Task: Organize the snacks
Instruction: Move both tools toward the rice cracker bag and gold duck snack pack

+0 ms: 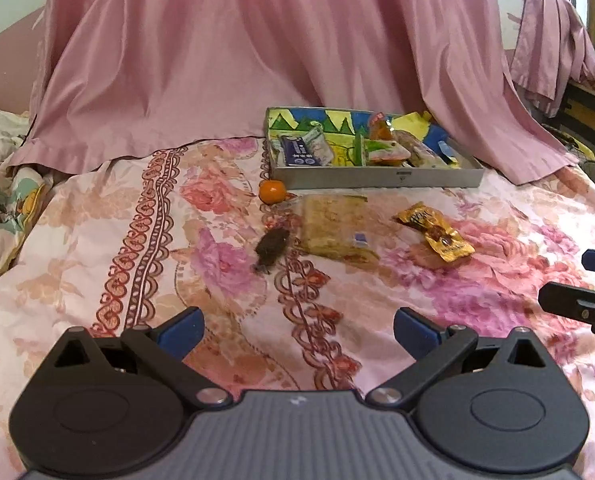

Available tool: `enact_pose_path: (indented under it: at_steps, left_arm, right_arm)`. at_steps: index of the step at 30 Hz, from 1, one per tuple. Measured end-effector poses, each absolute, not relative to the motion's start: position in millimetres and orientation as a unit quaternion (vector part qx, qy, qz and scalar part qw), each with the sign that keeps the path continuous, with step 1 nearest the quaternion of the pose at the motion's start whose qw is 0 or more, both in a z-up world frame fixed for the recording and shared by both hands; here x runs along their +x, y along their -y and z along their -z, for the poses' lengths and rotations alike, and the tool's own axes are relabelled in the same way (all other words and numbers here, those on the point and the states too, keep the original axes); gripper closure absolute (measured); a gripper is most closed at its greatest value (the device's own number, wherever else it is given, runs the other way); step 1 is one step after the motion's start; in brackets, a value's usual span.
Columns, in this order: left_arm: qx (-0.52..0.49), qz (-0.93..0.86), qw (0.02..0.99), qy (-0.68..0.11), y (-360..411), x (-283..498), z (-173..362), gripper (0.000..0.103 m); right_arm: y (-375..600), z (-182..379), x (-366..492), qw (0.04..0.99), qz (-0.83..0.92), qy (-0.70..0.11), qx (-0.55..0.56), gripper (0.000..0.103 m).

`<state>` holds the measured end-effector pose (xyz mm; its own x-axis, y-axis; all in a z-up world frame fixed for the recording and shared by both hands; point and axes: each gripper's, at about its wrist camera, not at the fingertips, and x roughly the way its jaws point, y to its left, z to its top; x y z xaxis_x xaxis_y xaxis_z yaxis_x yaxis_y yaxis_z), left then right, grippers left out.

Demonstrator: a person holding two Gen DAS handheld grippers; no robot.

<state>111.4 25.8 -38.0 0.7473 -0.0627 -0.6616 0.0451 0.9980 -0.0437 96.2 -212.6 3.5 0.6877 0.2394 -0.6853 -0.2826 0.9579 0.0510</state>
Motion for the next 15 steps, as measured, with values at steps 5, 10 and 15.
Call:
enact_pose_path:
  at_steps: [5,10,15]
  left_arm:
    - [-0.016,0.037,0.935,-0.352,-34.9,133.6,38.1,0.0]
    - [-0.012,0.048,0.936,-0.348,-47.0,159.1,37.7,0.0]
    - [-0.003,0.059,0.933,-0.355,-56.9,183.8,42.4,0.0]
  right_arm:
    - [205.7,2.1,120.9,0.921,-0.151,-0.358,-0.028,0.001]
    - [203.3,14.2,151.9,0.926,-0.158,-0.343,-0.024,0.001]
    - [199.9,29.1,179.8,0.925,-0.164,-0.341,-0.035,0.001]
